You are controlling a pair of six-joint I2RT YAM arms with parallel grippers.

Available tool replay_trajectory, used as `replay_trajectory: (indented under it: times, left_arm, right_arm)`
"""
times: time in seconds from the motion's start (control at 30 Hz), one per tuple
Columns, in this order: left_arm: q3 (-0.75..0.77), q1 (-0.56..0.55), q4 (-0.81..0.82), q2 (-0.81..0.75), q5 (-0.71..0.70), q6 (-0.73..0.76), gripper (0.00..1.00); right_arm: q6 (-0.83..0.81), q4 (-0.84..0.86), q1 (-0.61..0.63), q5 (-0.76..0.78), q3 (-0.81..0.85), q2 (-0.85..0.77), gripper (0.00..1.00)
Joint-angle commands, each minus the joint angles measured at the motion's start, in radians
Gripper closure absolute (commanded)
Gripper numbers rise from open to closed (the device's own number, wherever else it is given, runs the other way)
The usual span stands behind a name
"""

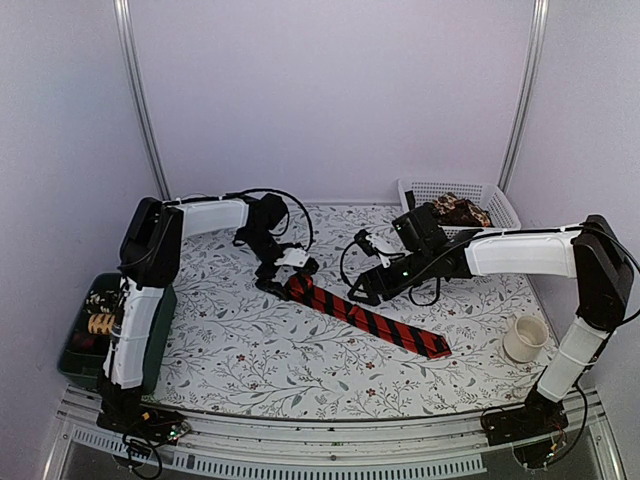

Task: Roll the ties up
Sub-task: Roll the tie at the center of the board.

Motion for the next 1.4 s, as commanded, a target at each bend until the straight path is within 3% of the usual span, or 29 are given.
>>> replay_trajectory:
  times: [0.0, 0.43, 0.77, 1.17, 1.33, 1.37]
  left_arm:
    - [0.025, -0.017, -0.059, 0.023, 0.046, 0.033, 0.05]
    - [-0.065, -0.042, -0.016, -0.032, 0.022, -0.006, 0.36]
    - [-0.182, -0.116, 0.002, -0.105, -0.1, -0.246, 0.53]
    - [-0.379, -0.252, 0.009, -0.199, -0.183, -0.573, 0.55]
    - [-0.435, -0.267, 0.092, -0.255, -0.17, -0.615, 0.41]
    - [-0.446, -0.268, 0.112, -0.263, -0.18, -0.616, 0.28]
  right_arm:
    - [0.011, 0.002, -0.002, -0.011, -0.012, 0.053, 0.21]
    - [0.012, 0.007, -0.003, -0.022, -0.008, 0.055, 0.21]
    - [0.017, 0.012, -0.002, -0.031, -0.006, 0.057, 0.22]
    - [0.02, 0.018, -0.003, -0.05, -0.043, 0.024, 0.21]
    - [0.017, 0.041, -0.003, -0.095, -0.07, 0.032, 0.21]
    - [0.01, 0.055, 0.0, -0.104, -0.075, 0.031, 0.2]
